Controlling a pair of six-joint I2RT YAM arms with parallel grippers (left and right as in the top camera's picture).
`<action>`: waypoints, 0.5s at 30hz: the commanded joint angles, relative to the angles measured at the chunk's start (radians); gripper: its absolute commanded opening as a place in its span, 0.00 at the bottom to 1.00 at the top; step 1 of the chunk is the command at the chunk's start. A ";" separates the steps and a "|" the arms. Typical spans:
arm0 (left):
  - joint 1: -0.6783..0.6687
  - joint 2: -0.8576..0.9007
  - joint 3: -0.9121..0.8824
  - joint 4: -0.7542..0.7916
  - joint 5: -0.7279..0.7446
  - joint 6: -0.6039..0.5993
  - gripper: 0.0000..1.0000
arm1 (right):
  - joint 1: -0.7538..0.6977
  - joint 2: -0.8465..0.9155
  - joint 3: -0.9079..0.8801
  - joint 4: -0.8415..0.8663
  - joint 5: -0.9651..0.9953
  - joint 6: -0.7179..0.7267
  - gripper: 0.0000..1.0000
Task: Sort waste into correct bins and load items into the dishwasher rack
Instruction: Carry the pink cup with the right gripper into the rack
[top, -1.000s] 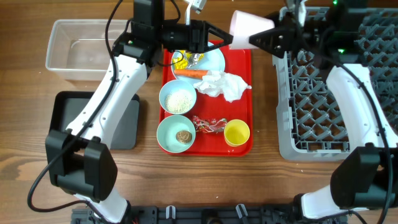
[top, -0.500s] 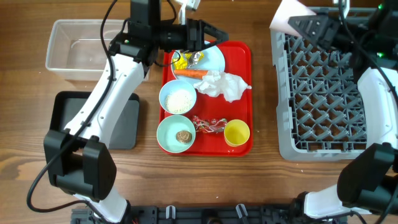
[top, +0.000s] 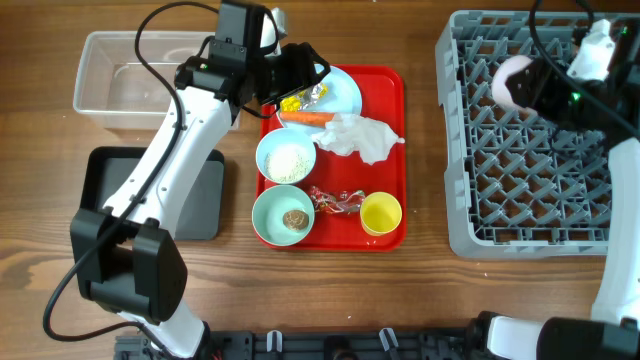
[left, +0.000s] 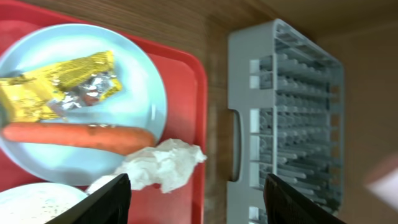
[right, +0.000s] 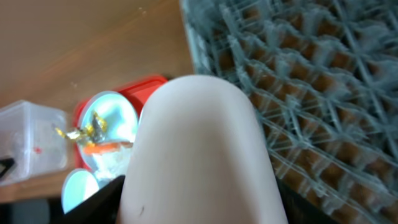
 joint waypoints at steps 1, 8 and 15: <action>0.003 0.002 0.006 -0.033 -0.094 0.009 0.67 | -0.022 -0.011 0.017 -0.166 0.119 -0.022 0.53; 0.003 0.002 0.006 -0.068 -0.214 0.008 0.64 | -0.190 -0.010 -0.022 -0.369 0.224 -0.032 0.50; 0.003 0.002 0.005 -0.069 -0.214 0.008 0.64 | -0.315 0.027 -0.194 -0.260 0.310 0.023 0.47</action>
